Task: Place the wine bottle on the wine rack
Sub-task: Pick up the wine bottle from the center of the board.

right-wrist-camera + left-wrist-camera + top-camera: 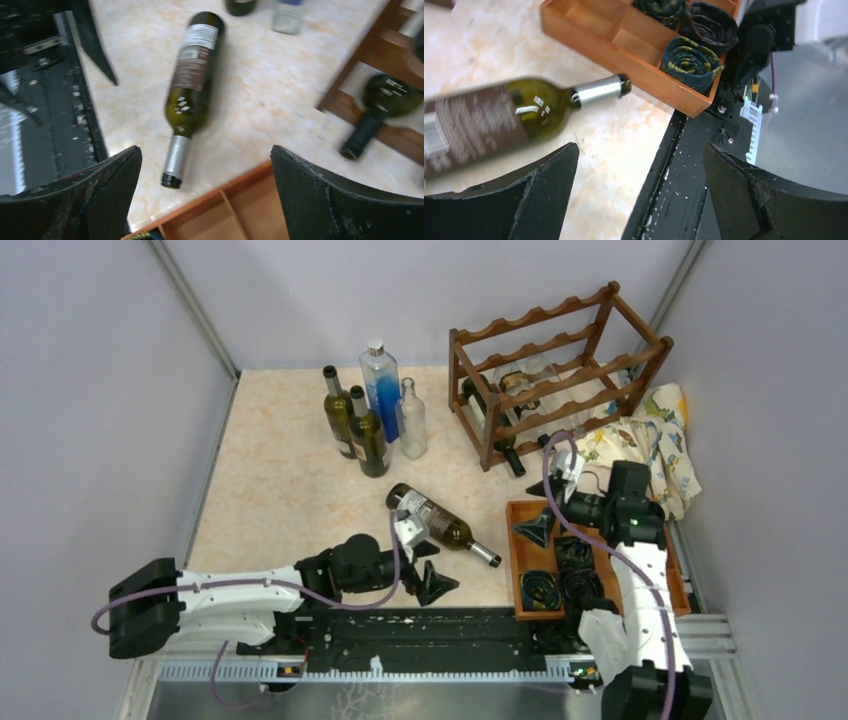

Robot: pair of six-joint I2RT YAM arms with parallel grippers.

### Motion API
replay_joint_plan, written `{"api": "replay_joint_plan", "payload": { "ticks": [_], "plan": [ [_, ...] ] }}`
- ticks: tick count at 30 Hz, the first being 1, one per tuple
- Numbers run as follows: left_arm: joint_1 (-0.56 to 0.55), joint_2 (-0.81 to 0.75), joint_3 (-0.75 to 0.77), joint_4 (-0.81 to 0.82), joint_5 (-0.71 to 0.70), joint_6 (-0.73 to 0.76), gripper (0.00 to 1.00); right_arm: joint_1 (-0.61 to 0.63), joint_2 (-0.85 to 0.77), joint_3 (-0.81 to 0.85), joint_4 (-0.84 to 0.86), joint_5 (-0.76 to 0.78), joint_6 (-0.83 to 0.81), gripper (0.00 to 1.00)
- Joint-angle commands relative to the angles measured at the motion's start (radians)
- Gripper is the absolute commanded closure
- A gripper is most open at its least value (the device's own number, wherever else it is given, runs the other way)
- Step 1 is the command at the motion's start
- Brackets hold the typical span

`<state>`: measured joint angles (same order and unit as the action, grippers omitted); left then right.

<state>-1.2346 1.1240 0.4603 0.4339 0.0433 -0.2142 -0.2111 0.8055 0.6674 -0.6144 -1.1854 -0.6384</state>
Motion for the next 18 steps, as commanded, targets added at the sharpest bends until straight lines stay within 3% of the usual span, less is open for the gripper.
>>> {"api": "replay_joint_plan", "payload": {
  "ticks": [1,8,18],
  "plan": [
    [0.001,-0.12,-0.149,0.224,-0.202,-0.368,0.01,0.189,0.037,-0.004,0.009,0.033,-0.029,0.02],
    [0.003,-0.206,-0.303,0.313,-0.415,-0.578,0.05,0.505,0.218,0.027,0.014,0.362,-0.033,0.08],
    [0.003,-0.071,-0.297,0.29,-0.606,-0.837,0.13,0.649,0.309,-0.018,0.118,0.441,0.042,0.17]
  ]
}}
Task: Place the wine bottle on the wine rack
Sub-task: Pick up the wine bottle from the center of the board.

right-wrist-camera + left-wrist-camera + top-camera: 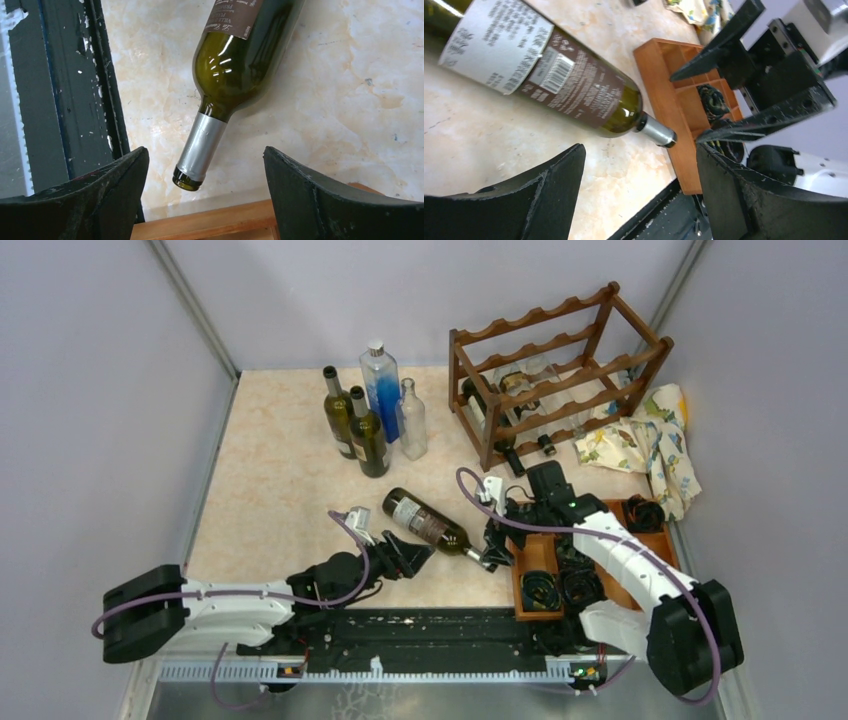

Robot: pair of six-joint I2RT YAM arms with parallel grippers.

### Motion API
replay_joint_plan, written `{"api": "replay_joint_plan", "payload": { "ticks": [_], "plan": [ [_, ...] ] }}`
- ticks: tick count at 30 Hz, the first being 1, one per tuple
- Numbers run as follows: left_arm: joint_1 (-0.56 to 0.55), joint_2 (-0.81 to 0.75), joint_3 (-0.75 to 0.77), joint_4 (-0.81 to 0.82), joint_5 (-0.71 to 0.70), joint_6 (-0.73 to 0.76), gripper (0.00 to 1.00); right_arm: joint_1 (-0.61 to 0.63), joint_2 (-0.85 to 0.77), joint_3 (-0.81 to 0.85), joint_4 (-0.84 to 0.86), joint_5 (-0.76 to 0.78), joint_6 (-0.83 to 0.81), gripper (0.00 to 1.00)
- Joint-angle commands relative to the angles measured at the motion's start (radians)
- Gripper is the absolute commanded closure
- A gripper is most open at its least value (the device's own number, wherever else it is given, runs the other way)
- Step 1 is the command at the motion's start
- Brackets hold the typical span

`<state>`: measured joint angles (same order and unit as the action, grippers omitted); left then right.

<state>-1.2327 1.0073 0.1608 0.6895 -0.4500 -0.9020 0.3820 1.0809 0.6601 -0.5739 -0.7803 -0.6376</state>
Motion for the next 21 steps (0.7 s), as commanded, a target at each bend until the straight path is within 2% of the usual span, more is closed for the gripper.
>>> {"api": "replay_joint_plan", "payload": {
  "ticks": [1,7,10,15,21],
  "plan": [
    [0.001,0.059,0.007,0.026,-0.128,-0.174,0.13,0.074,0.049,-0.01,0.09,0.051,0.057,0.18],
    [0.001,0.121,0.08,-0.161,-0.204,-0.366,0.14,0.164,0.132,-0.004,0.143,0.135,0.136,0.24],
    [0.001,0.155,0.104,-0.194,-0.213,-0.418,0.16,0.2,0.147,-0.016,0.173,0.183,0.143,0.25],
    [0.001,0.203,0.128,-0.195,-0.213,-0.448,0.2,0.243,0.185,-0.027,0.205,0.239,0.135,0.27],
    [0.001,0.211,0.136,-0.191,-0.212,-0.449,0.2,0.277,0.241,-0.037,0.251,0.308,0.153,0.38]
  ]
}}
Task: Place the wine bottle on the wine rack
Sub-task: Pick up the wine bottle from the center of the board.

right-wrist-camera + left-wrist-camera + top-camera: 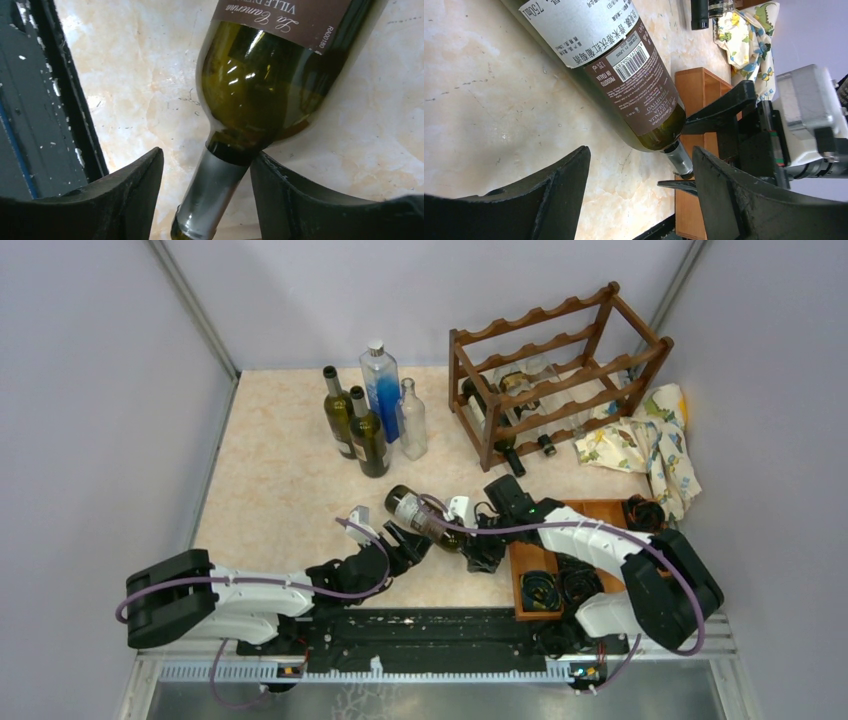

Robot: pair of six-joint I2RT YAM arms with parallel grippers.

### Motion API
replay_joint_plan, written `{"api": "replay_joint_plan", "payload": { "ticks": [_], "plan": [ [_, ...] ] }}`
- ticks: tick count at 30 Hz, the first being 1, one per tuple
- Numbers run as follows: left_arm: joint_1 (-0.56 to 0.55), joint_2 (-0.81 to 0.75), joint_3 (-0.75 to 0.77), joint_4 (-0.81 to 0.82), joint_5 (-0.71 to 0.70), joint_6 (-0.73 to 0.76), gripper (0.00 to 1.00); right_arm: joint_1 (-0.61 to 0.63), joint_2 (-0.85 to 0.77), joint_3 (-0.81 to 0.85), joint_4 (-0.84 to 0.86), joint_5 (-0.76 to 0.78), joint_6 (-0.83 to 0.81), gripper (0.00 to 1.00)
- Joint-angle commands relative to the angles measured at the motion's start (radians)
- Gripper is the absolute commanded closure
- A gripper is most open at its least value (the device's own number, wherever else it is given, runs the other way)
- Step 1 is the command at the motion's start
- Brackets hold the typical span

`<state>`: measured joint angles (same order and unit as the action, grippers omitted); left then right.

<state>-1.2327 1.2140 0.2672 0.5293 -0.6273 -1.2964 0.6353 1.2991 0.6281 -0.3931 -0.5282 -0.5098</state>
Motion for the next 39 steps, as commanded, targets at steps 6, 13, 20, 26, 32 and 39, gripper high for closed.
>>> {"api": "replay_joint_plan", "payload": {
  "ticks": [6,13,20,26,32,39],
  "plan": [
    [0.001,-0.012,0.01,-0.037,-0.034,-0.072,0.2,0.028,0.06,-0.002,0.095,0.106,0.051,0.6],
    [0.001,-0.054,-0.011,-0.049,-0.041,-0.073,0.2,0.027,0.074,0.028,0.09,0.142,0.102,0.93],
    [0.001,-0.131,-0.036,-0.095,-0.041,-0.079,0.17,-0.078,0.061,0.094,0.031,-0.027,0.154,1.0],
    [0.001,-0.209,-0.069,-0.074,-0.019,-0.037,0.09,-0.187,0.004,0.118,-0.011,-0.217,0.162,1.0],
    [0.001,-0.237,-0.088,0.049,-0.003,0.026,0.04,-0.295,-0.021,0.145,-0.075,-0.407,0.145,1.0],
    [0.001,-0.208,-0.064,0.169,0.008,0.034,0.04,-0.391,-0.02,0.167,-0.127,-0.547,0.141,1.0]
  ]
}}
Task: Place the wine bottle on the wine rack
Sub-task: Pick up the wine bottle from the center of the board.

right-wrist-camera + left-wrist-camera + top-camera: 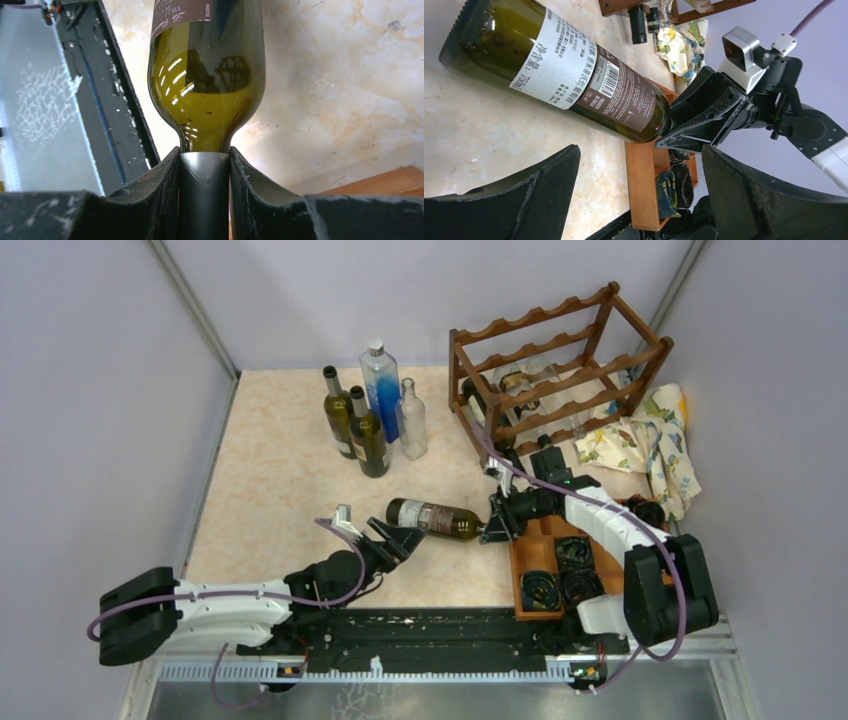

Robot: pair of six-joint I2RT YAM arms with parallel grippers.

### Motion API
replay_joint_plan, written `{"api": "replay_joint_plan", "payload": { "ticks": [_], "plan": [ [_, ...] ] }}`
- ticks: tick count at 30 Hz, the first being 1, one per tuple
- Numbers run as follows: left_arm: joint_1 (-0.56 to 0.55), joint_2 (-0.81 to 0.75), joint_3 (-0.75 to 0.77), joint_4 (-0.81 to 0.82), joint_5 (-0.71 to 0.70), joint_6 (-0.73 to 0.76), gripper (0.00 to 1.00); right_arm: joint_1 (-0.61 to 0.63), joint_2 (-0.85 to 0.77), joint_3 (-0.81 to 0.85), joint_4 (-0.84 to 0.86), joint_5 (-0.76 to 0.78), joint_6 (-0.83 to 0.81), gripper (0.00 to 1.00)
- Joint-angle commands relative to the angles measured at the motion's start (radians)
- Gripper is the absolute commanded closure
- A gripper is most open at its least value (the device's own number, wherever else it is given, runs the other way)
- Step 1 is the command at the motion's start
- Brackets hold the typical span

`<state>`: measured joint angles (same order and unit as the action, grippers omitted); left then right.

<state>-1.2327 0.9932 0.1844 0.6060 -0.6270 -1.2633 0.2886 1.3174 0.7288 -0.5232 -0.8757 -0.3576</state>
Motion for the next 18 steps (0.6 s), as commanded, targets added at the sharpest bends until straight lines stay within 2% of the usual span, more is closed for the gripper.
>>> {"api": "replay_joint_plan", "payload": {
  "ticks": [1,6,10,14,18],
  "plan": [
    [0.001,0.018,0.026,0.092,0.013,-0.006,0.03,-0.057,-0.037,0.069,-0.002,-0.213,-0.009,1.0],
    [0.001,0.044,0.061,0.083,0.039,0.031,0.04,-0.109,-0.038,0.073,-0.009,-0.271,0.007,1.0],
    [0.001,0.023,0.076,0.092,0.071,0.126,0.04,-0.157,-0.052,0.081,-0.027,-0.315,-0.004,1.0],
    [0.001,-0.046,0.09,0.079,0.113,0.284,0.05,-0.206,-0.079,0.115,-0.145,-0.356,-0.128,1.0],
    [0.001,-0.142,0.116,0.001,0.143,0.418,0.05,-0.278,-0.09,0.148,-0.288,-0.396,-0.281,1.0]
  ]
}}
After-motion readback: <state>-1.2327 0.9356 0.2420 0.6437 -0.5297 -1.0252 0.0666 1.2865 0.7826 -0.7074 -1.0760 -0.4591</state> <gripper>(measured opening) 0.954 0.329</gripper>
